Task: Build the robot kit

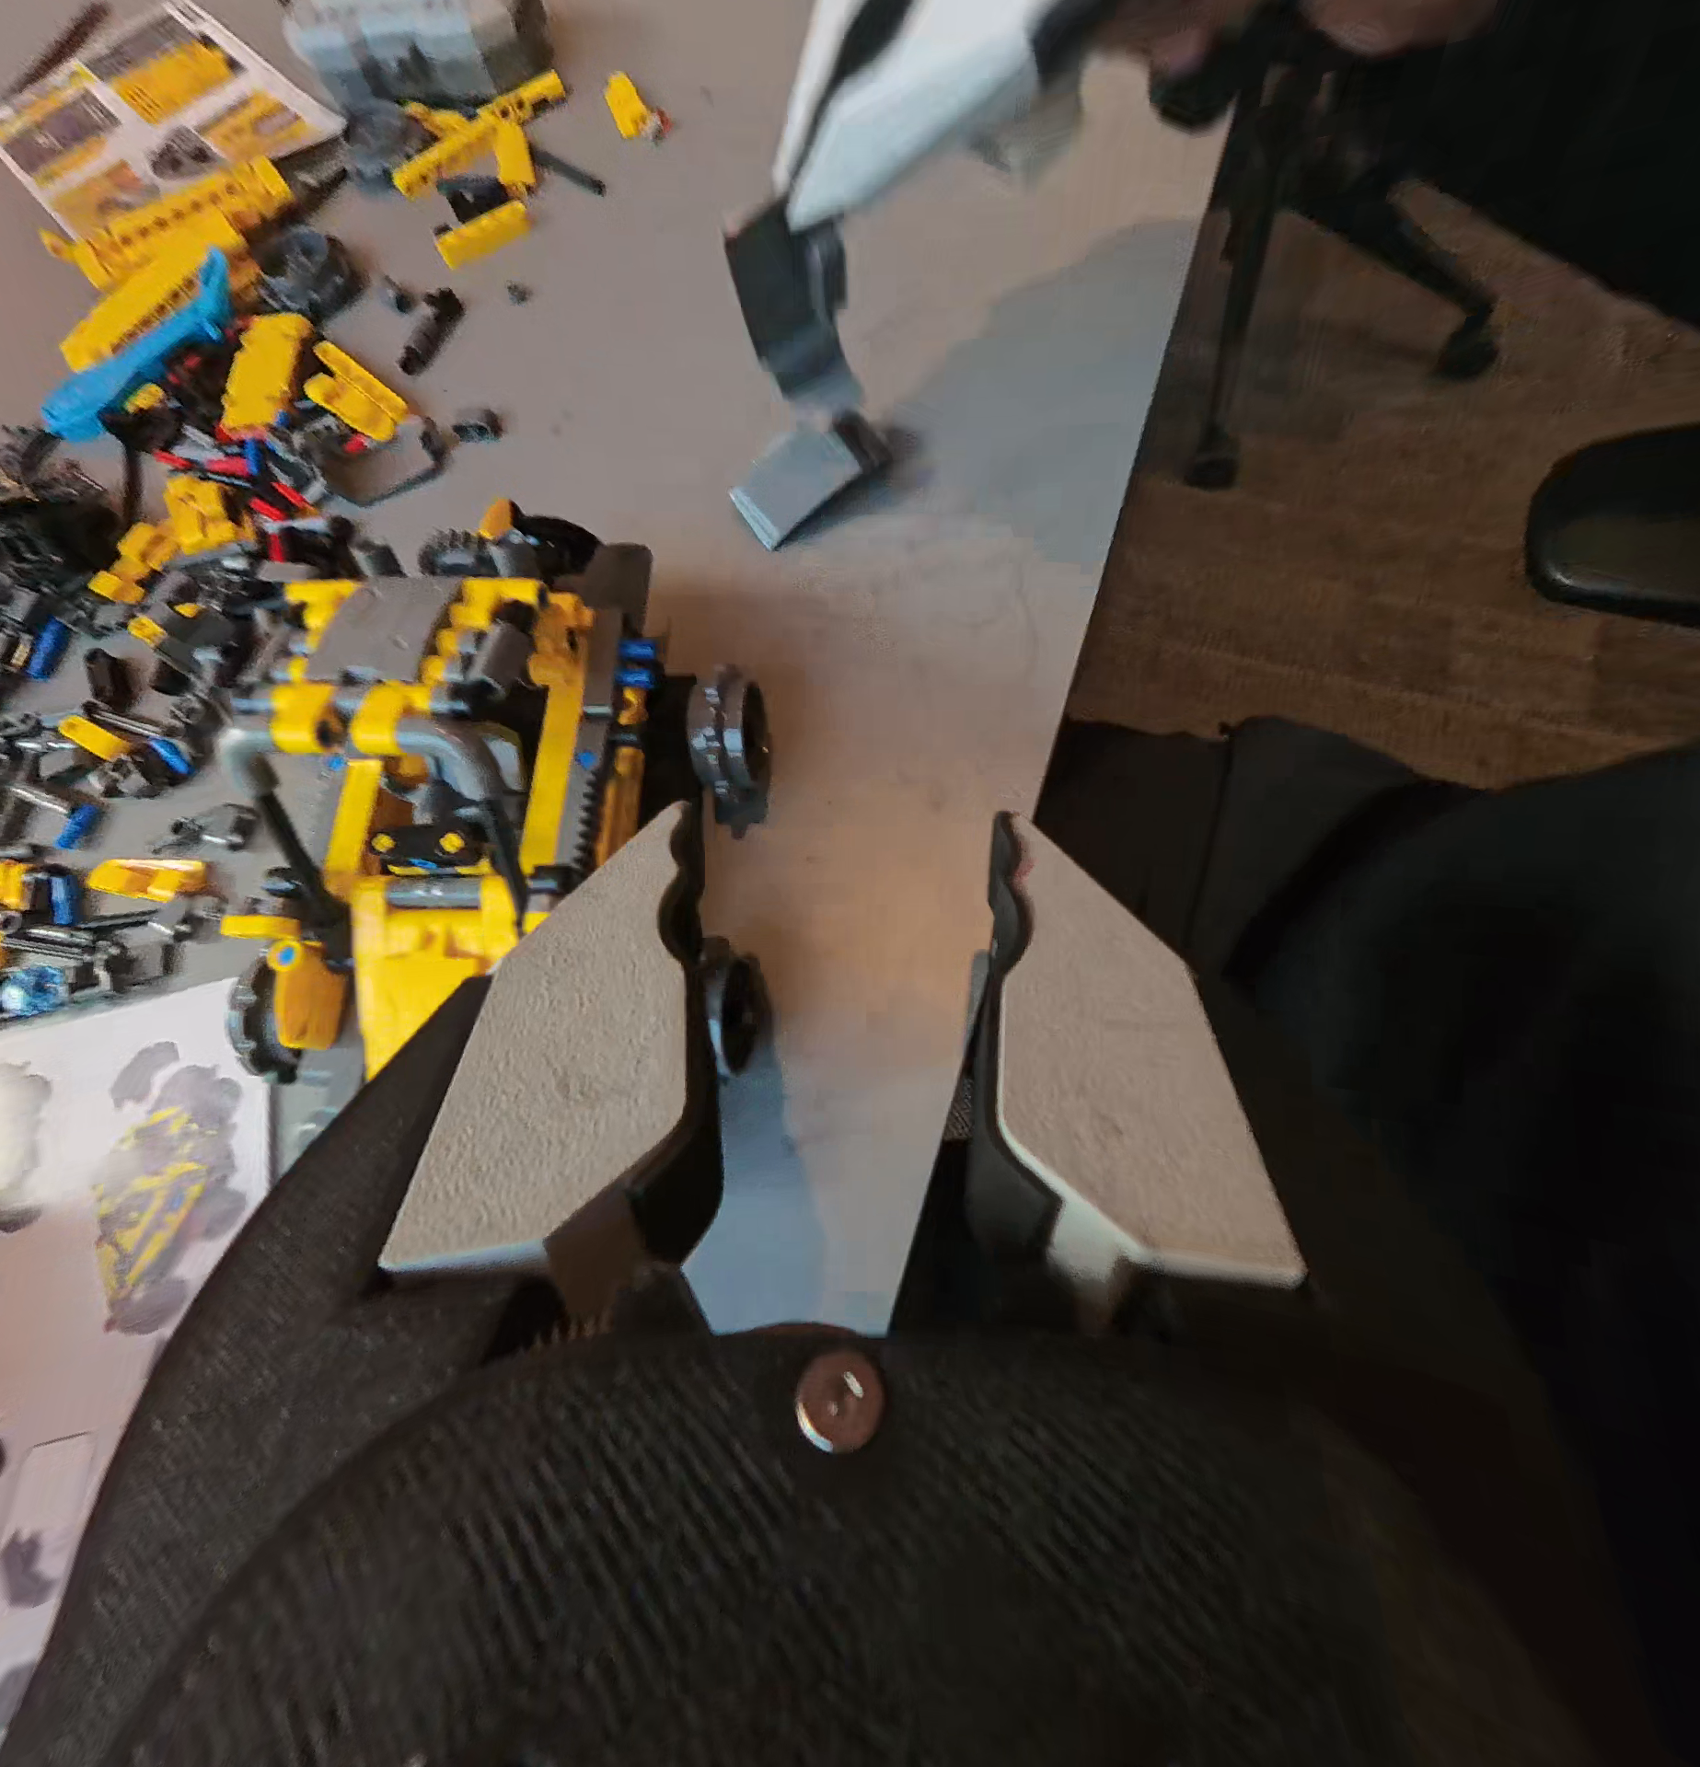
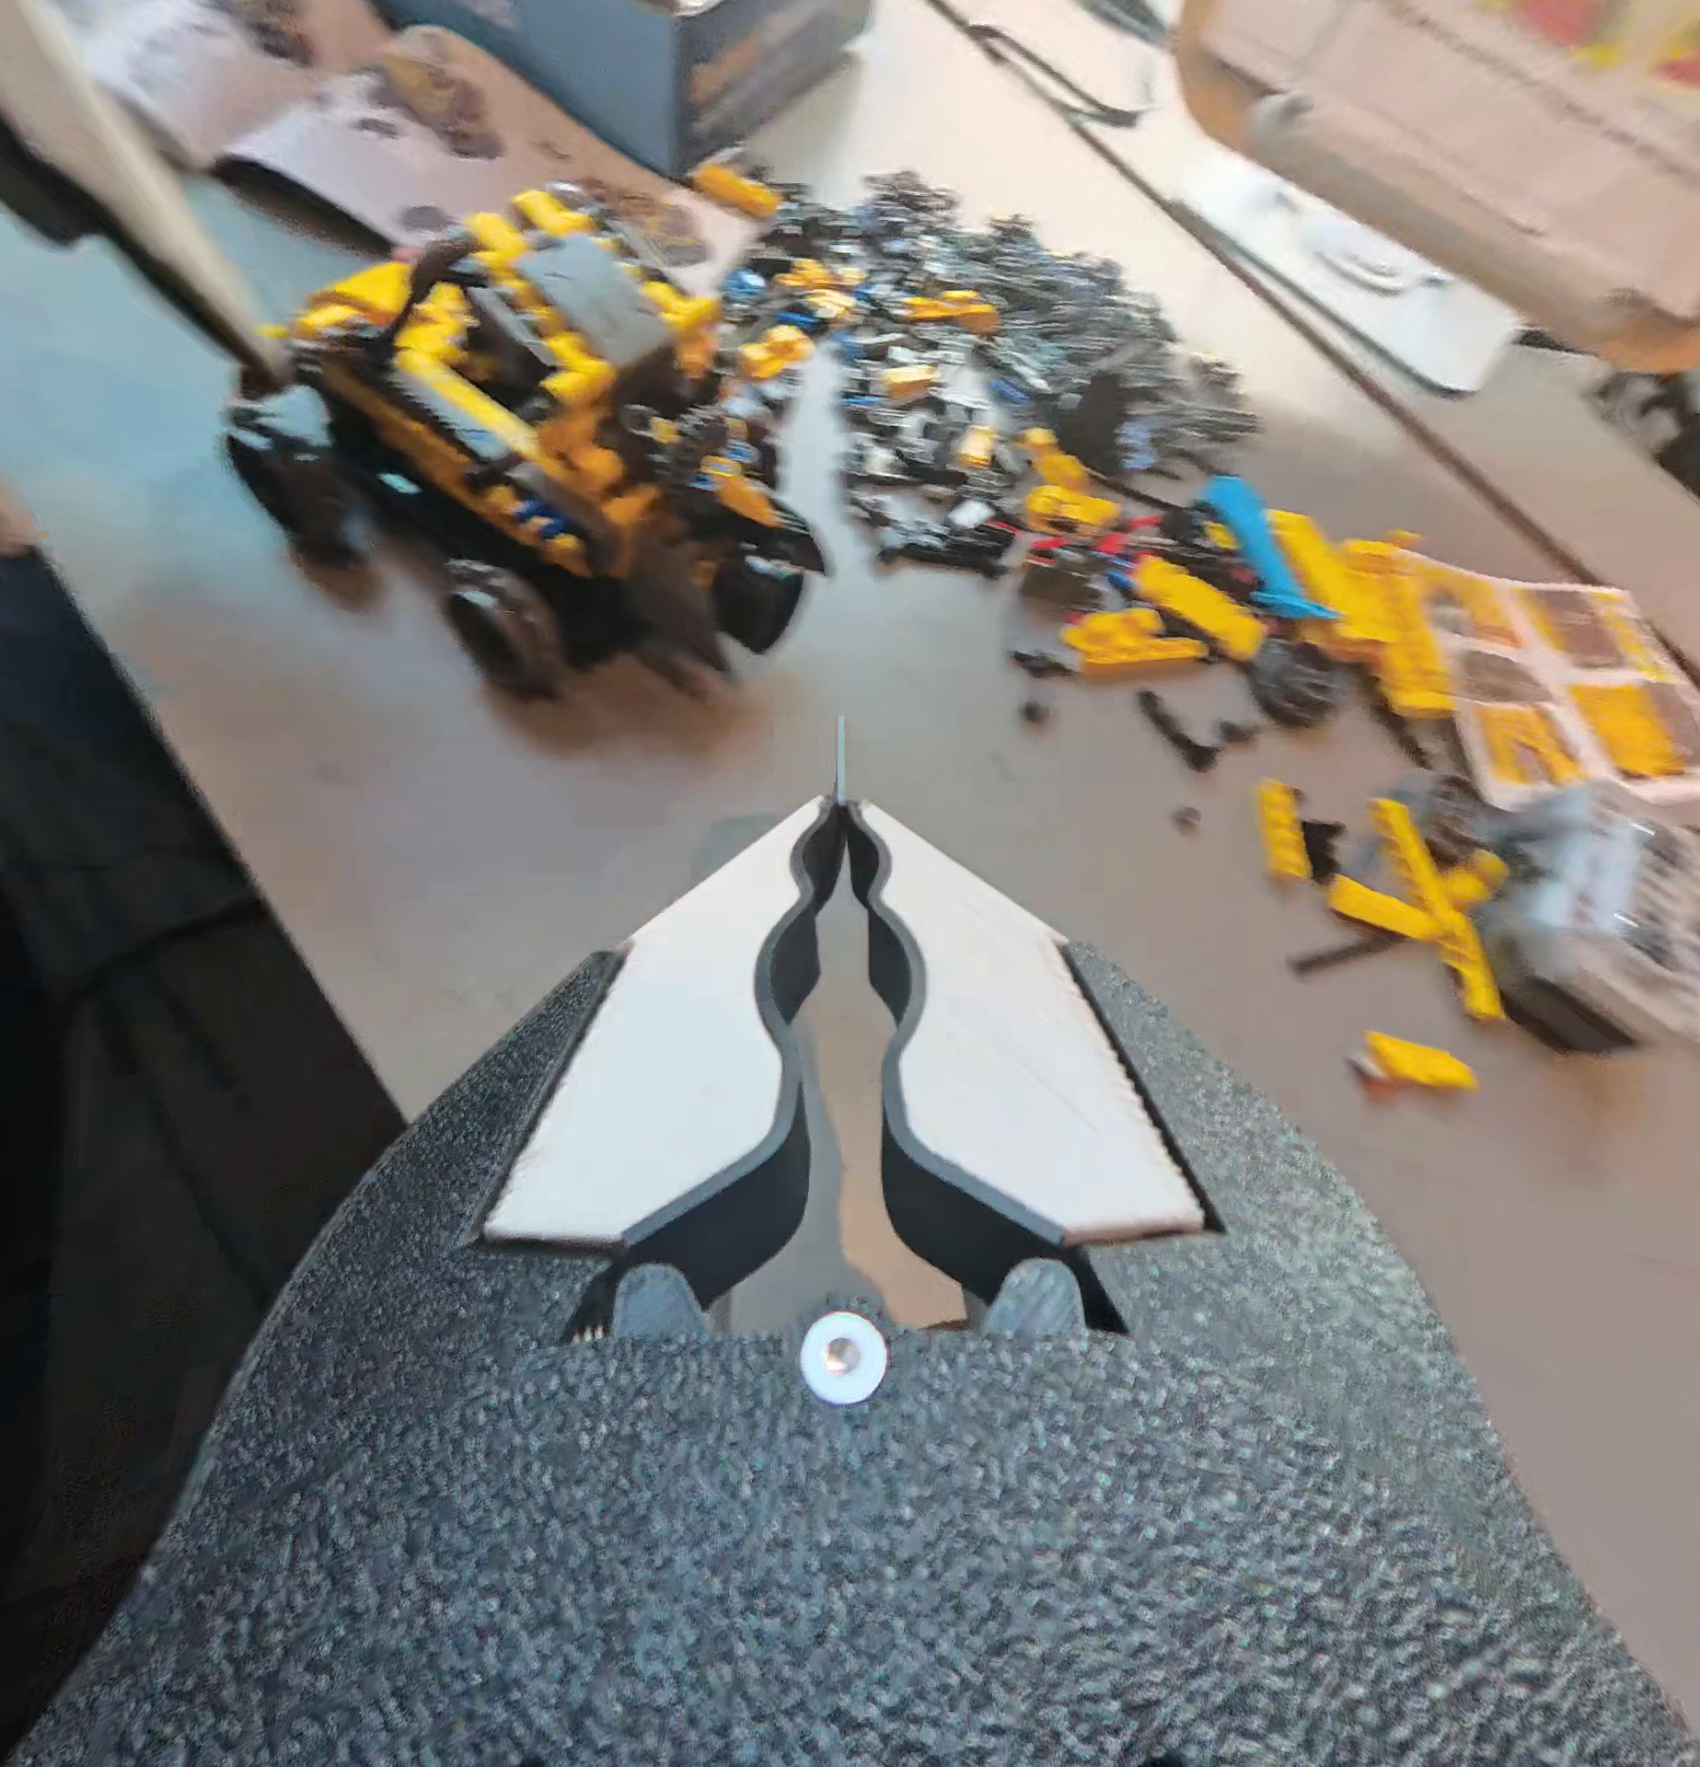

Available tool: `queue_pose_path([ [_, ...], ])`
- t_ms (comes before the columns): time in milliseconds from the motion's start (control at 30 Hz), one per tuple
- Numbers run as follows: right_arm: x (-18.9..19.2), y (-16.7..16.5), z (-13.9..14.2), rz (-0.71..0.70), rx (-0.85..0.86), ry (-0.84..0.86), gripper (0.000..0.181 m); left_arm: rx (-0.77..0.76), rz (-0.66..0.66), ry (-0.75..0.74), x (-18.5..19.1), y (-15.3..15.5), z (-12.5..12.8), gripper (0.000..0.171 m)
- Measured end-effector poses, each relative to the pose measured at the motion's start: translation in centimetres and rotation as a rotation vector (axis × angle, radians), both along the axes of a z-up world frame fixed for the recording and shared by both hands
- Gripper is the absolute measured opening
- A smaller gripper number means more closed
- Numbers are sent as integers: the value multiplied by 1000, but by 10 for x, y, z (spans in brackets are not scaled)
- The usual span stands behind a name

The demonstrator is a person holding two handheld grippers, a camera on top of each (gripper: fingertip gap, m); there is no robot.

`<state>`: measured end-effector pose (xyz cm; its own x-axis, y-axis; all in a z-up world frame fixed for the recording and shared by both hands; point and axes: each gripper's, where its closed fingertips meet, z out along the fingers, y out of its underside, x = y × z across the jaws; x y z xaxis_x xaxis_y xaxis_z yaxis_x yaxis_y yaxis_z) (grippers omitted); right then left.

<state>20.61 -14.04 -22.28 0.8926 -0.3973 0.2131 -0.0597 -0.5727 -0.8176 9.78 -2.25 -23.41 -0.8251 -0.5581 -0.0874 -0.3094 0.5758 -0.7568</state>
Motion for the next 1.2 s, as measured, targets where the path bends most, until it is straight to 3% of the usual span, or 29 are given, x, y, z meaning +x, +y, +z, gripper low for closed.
queue_pose_path([
  [67,26,-29,5,-107,-40,-89,0,-10,-9,39,-9,1,-11,56],
  [133,42,-46,-8,-139,-187,-197,0,-10,9,57,-12,9,-19,55],
  [200,42,-45,-33,-113,-344,-220,0,-18,31,81,-14,17,-26,54],
  [233,39,-35,-33,-83,-324,-244,0,-24,40,96,-16,21,-28,54],
  [267,30,-28,-39,-33,-327,-199,4,-30,48,109,-17,25,-31,54],
  [367,30,-28,-37,-61,-314,-121,31,-42,65,131,-22,35,-36,49],
  [467,17,-17,-25,-49,-212,-67,41,-62,87,152,-26,44,-41,48],
  [533,-8,2,-28,55,-171,-19,42,-75,107,159,-28,50,-43,53],
  [600,-18,8,-48,106,-250,13,45,-101,114,158,-30,52,-42,52],
  [700,-19,10,-74,153,-338,80,23,-113,114,152,-31,53,-40,52],
  [800,-20,13,-72,199,-349,126,21,-101,103,136,-31,53,-39,52],
  [933,-32,34,-49,295,-278,119,21,-130,102,101,-33,51,-37,51],
  [1067,-41,64,-17,414,-243,-76,21,-175,126,59,-36,46,-40,50],
  [1200,-49,90,-5,504,-305,-255,21,-172,131,35,-42,41,-46,49],
])
